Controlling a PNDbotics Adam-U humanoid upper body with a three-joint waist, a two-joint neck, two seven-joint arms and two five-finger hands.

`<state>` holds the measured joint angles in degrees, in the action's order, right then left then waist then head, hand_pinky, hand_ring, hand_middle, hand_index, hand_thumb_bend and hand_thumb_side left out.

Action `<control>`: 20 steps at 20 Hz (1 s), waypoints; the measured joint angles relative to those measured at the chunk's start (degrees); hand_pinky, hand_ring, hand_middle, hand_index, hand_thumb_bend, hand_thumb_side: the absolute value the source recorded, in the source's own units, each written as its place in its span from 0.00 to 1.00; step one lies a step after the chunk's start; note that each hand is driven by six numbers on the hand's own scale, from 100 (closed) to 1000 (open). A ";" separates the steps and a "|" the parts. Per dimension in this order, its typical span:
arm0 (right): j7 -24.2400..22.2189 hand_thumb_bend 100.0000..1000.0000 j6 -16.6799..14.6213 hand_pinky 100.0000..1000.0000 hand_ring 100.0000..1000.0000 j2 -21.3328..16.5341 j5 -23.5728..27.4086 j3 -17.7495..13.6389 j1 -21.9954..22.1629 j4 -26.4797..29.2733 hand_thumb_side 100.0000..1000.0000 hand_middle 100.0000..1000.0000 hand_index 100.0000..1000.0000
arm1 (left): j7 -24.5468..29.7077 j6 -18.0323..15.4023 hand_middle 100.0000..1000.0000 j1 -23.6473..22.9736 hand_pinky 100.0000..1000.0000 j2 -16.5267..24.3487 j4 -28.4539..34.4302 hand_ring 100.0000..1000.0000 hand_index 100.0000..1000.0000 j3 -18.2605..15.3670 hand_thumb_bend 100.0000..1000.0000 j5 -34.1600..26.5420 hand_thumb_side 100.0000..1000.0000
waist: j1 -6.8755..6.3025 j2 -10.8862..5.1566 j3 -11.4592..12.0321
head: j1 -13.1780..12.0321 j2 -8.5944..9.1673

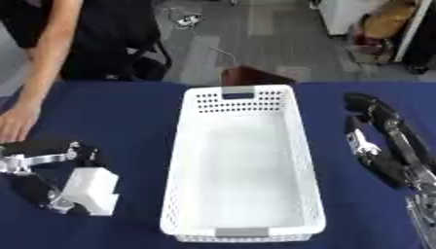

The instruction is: Pick up objects on the table and place them in the box.

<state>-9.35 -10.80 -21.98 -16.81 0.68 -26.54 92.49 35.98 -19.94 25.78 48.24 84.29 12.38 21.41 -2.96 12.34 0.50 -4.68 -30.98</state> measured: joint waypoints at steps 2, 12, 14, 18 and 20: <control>0.00 0.00 0.00 0.78 0.83 0.00 0.00 0.00 0.00 0.00 0.70 0.88 0.88 | 0.11 -0.11 0.77 0.25 0.62 -0.14 -0.14 0.72 0.87 0.23 0.86 0.47 0.61 | 0.00 0.05 -0.01 | 0.00 0.00; -0.03 0.00 -0.02 0.78 0.83 0.00 0.01 0.01 -0.03 0.00 0.70 0.88 0.88 | -0.89 -0.39 0.50 0.80 0.30 -2.14 -0.83 0.38 0.73 1.25 0.80 4.42 0.58 | 0.00 0.07 -0.10 | -0.04 0.00; -0.03 0.00 -0.03 0.78 0.83 0.00 0.01 0.01 -0.04 0.01 0.70 0.88 0.88 | -1.52 -0.45 0.44 0.83 0.18 -2.63 -0.84 0.28 0.67 1.41 0.75 5.16 0.55 | 0.01 0.08 -0.15 | -0.07 0.00; -0.04 0.00 -0.03 0.78 0.83 0.00 0.03 0.01 -0.19 0.01 0.71 0.88 0.88 | -2.47 -0.66 0.29 1.08 0.00 -3.12 -0.89 0.06 0.53 1.58 0.64 5.94 0.49 | 0.02 0.08 -0.19 | -0.43 0.00; -0.04 0.00 -0.03 0.78 0.83 0.00 0.04 0.01 -0.26 0.01 0.71 0.88 0.88 | -3.17 -0.64 0.23 1.05 0.00 -3.16 -1.05 0.00 0.47 1.59 0.58 6.16 0.46 | 0.02 0.08 -0.18 | -0.50 0.00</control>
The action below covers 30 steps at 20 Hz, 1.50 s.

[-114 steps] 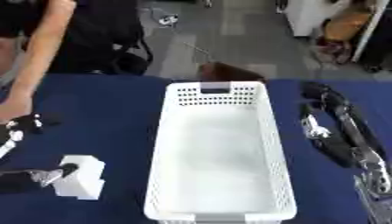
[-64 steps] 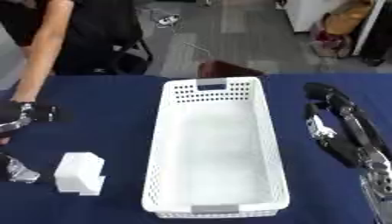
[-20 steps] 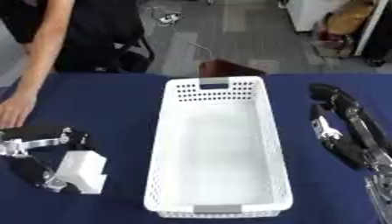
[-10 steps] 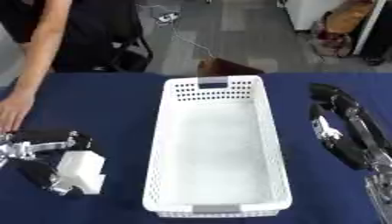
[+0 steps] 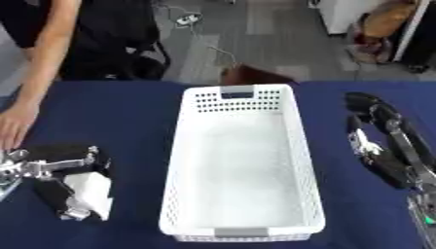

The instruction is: Pick up objects on the table and place them in the box.

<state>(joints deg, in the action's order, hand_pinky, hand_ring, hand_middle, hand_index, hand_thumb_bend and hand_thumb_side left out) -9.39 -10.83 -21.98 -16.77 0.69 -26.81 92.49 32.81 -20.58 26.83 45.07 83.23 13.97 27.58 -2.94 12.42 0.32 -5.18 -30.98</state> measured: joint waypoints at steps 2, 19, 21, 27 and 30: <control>0.00 0.00 0.00 0.78 0.83 0.00 0.01 0.00 0.00 0.00 0.71 0.88 0.88 | -0.63 0.10 0.19 -0.11 0.00 -0.12 -0.12 0.00 0.43 -0.01 0.52 0.22 0.42 | 0.00 0.00 0.02 | 0.00 0.00; 0.00 0.00 0.00 0.78 0.83 0.01 0.01 0.00 -0.02 0.00 0.71 0.88 0.88 | -0.72 1.72 0.06 -0.29 0.00 -0.69 -0.42 0.00 0.28 -0.27 0.14 -0.34 0.24 | 0.04 -0.01 0.17 | -0.01 0.00; 0.00 0.00 0.00 0.78 0.83 0.01 0.01 0.00 -0.02 0.00 0.71 0.88 0.88 | -0.39 1.85 0.06 -0.28 0.00 -0.69 -0.43 0.00 0.28 -0.27 0.14 -0.51 0.24 | 0.00 -0.02 0.17 | -0.01 0.00; 0.00 0.00 0.00 0.78 0.83 0.01 0.01 0.00 -0.02 0.00 0.72 0.88 0.88 | 1.58 2.02 0.06 -0.25 0.00 -0.34 -0.48 0.00 0.28 -0.09 0.15 -1.95 0.24 | -0.41 -0.04 0.16 | -0.01 -0.02; -0.01 0.00 0.00 0.78 0.83 0.01 0.01 0.01 -0.01 0.00 0.72 0.88 0.88 | 3.06 2.02 0.06 -0.02 0.00 0.72 -0.50 0.00 0.28 0.84 0.15 -3.58 0.23 | -0.86 -0.06 -0.01 | -0.01 -0.03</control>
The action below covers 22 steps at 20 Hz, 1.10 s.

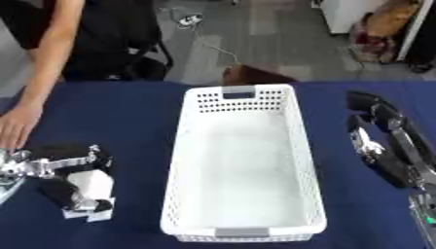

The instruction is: Pick up objects on the table and place them in the box.

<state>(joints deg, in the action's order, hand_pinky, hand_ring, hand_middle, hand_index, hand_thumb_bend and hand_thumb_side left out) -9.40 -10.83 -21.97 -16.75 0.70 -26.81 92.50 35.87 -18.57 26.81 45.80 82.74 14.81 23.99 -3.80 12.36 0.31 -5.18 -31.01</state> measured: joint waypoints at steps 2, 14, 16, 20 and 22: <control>-0.02 0.00 0.01 0.78 0.83 -0.01 0.00 0.01 0.04 0.00 0.72 0.88 0.88 | 1.31 0.08 0.06 0.20 0.00 1.25 -0.01 0.00 0.28 0.88 0.15 -1.85 0.23 | -0.38 -0.05 -0.20 | 0.00 -0.02; -0.43 0.00 -0.01 0.78 0.83 -1.02 -0.05 0.31 1.32 -0.05 0.73 0.88 0.88 | 6.45 2.61 0.08 0.10 0.00 15.57 7.90 0.00 0.28 1.91 0.14 -14.00 0.21 | -2.93 -1.14 0.91 | 0.56 -1.09; -0.43 0.00 -0.01 0.78 0.83 -1.04 -0.06 0.31 1.33 -0.05 0.72 0.88 0.88 | 6.39 3.14 0.08 0.10 0.00 16.29 9.17 0.00 0.27 1.43 0.13 -14.66 0.20 | -3.02 -1.38 0.91 | 0.59 -1.10; -0.43 0.00 -0.01 0.78 0.83 -1.04 -0.07 0.31 1.34 -0.05 0.73 0.88 0.88 | 6.27 3.77 0.08 0.10 0.00 16.52 10.21 0.00 0.27 1.04 0.13 -14.97 0.20 | -3.03 -1.50 0.87 | 0.60 -1.10; -0.43 0.00 -0.01 0.78 0.83 -1.04 -0.08 0.31 1.35 -0.05 0.73 0.88 0.88 | 6.26 3.86 0.08 0.12 0.00 16.52 10.32 0.00 0.27 1.00 0.13 -14.97 0.20 | -3.03 -1.54 0.85 | 0.61 -1.10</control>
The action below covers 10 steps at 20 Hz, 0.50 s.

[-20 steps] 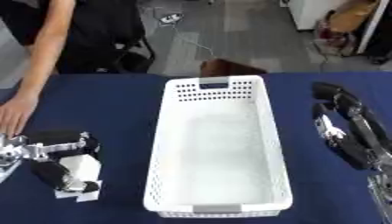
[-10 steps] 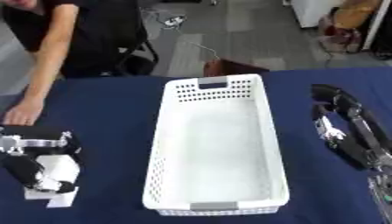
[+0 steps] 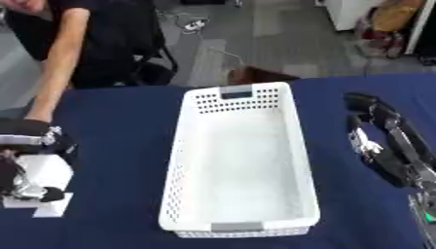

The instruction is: Pick up objects on the table and place them in the box.

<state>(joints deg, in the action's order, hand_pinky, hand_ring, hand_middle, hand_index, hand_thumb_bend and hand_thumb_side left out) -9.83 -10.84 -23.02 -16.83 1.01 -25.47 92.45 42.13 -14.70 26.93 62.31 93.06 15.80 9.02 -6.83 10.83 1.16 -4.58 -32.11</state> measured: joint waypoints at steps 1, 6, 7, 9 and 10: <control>0.00 0.00 0.00 0.78 0.83 0.00 0.00 0.00 0.00 0.00 0.73 0.88 0.88 | -0.03 0.05 0.08 0.03 0.00 0.00 0.00 0.00 0.27 -0.09 0.13 0.00 0.20 | 0.00 -0.01 -0.01 | 0.01 0.00; -0.01 0.00 -0.01 0.78 0.83 0.00 0.00 0.00 0.01 -0.06 0.72 0.88 0.88 | -0.27 0.17 0.07 2.32 0.00 -0.08 0.25 0.00 0.27 -0.32 0.11 0.00 0.19 | 0.00 -0.21 -0.01 | 0.44 0.00; -0.02 0.00 -0.01 0.78 0.83 0.00 0.00 0.01 0.01 -0.10 0.73 0.88 0.88 | -0.28 0.16 0.07 3.44 0.00 -0.22 0.36 0.00 0.27 -0.33 0.10 0.00 0.19 | 0.00 -0.22 -0.01 | 0.44 0.00; -0.04 0.00 -0.03 0.78 0.83 0.00 -0.01 0.02 0.02 -0.15 0.72 0.88 0.88 | -0.24 0.17 0.07 5.97 0.00 -1.07 0.36 0.00 0.27 -0.32 0.10 0.01 0.19 | 0.00 -0.25 -0.01 | 0.44 0.00; -0.05 0.00 -0.03 0.78 0.83 0.00 -0.01 0.05 0.02 -0.17 0.72 0.88 0.88 | -0.12 0.24 0.07 7.54 0.00 -1.60 0.34 0.00 0.27 -0.28 0.10 0.03 0.19 | 0.01 -0.33 -0.01 | 0.44 0.00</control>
<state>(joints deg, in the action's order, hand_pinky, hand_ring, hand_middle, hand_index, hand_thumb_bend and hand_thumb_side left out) -9.88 -10.87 -23.02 -16.84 1.06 -25.45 92.28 42.01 -14.46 34.47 60.71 93.40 15.52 9.05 -6.82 10.49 1.14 -4.14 -32.11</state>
